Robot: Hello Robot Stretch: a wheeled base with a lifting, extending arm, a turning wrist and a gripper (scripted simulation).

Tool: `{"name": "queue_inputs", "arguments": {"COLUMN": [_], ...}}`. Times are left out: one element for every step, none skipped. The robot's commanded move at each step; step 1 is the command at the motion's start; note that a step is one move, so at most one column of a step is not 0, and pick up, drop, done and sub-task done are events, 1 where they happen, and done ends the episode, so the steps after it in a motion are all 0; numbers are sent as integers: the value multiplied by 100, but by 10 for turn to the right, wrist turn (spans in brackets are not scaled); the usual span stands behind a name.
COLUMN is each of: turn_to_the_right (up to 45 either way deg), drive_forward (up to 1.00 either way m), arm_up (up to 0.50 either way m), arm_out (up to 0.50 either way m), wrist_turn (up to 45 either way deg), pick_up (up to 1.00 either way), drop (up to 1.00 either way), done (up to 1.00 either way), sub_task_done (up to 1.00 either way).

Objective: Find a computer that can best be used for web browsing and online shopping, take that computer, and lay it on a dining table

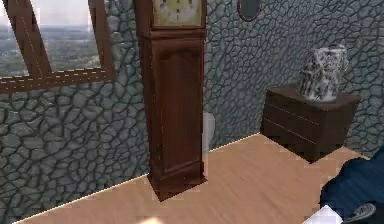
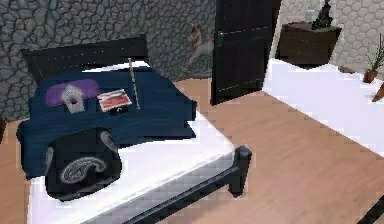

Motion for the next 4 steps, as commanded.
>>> {"name": "queue_inputs", "arguments": {"turn_to_the_right": [450, 450, 450, 0], "drive_forward": [0, 0, 0, 100], "arm_up": [0, 0, 0, 0], "arm_out": [0, 0, 0, 0], "wrist_turn": [0, 0, 0, 0], "pick_up": [0, 0, 0, 0], "drop": [0, 0, 0, 0], "done": [0, 0, 0, 0], "sub_task_done": [0, 0, 0, 0]}}
